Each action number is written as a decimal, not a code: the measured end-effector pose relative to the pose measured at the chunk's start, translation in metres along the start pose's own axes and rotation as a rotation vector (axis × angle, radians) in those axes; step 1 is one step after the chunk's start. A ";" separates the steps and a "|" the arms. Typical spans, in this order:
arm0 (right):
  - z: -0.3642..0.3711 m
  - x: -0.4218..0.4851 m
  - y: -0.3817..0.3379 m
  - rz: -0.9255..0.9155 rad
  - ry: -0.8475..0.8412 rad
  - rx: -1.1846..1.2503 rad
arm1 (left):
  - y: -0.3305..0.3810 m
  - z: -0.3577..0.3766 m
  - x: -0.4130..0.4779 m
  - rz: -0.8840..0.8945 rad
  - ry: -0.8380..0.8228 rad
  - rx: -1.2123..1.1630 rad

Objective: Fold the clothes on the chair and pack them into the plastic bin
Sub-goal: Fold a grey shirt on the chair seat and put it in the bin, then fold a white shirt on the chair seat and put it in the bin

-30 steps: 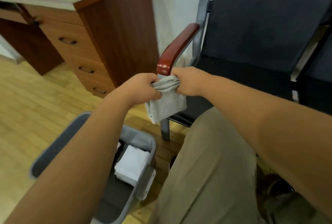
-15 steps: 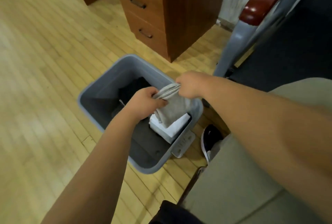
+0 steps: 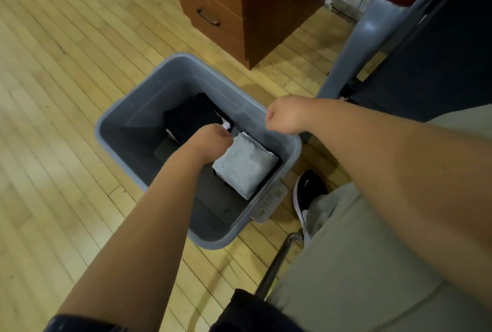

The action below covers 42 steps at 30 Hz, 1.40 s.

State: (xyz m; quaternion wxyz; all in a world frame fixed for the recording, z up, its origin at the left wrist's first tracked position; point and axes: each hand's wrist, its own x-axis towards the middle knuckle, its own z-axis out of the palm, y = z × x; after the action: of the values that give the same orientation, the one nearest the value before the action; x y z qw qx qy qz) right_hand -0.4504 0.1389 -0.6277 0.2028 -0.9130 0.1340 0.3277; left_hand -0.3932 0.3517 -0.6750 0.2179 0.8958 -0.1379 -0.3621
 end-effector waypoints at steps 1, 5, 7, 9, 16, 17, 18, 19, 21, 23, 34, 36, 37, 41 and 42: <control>0.000 0.000 0.002 0.003 -0.006 0.008 | 0.003 0.000 0.000 -0.003 0.003 -0.005; -0.004 -0.008 0.002 0.010 -0.039 0.055 | 0.019 0.002 0.001 0.047 -0.035 -0.047; -0.009 -0.014 0.001 0.006 -0.015 0.102 | 0.032 0.001 -0.003 0.061 -0.047 -0.148; -0.014 -0.023 0.003 0.015 0.023 0.107 | 0.050 -0.002 -0.008 0.098 -0.052 -0.183; -0.041 -0.074 0.021 0.090 0.265 0.138 | 0.135 -0.015 -0.032 0.239 -0.089 -0.139; -0.046 -0.084 0.025 0.099 0.321 0.186 | 0.149 -0.016 -0.038 0.267 -0.091 -0.128; -0.052 -0.093 0.030 0.110 0.388 0.243 | 0.163 -0.016 -0.044 0.294 -0.090 -0.127; -0.058 -0.103 0.035 0.135 0.464 0.284 | 0.177 -0.015 -0.050 0.323 -0.085 -0.125; -0.070 -0.124 0.050 0.210 0.595 0.337 | 0.204 -0.012 -0.063 0.381 -0.063 -0.099; -0.081 -0.152 0.070 0.241 0.676 0.365 | 0.232 -0.009 -0.078 0.447 -0.053 -0.061; -0.078 -0.349 0.244 0.493 0.922 0.596 | 0.427 0.077 -0.162 0.766 -0.176 0.173; -0.068 -0.377 0.279 0.548 0.959 0.663 | 0.459 0.101 -0.175 0.833 -0.216 0.234; -0.063 -0.391 0.294 0.572 0.976 0.699 | 0.475 0.114 -0.181 0.860 -0.237 0.269; -0.031 -0.432 0.356 0.659 1.074 0.862 | 0.536 0.171 -0.202 0.947 -0.328 0.381; -0.019 -0.438 0.372 0.687 1.097 0.900 | 0.549 0.186 -0.208 0.966 -0.355 0.409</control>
State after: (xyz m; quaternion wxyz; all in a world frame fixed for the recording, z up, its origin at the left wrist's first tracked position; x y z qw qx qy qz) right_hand -0.9087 -0.1487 -0.4332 0.3451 -0.6820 0.6093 -0.2111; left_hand -0.7194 -0.0941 -0.4034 0.1544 0.6799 -0.6353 -0.3321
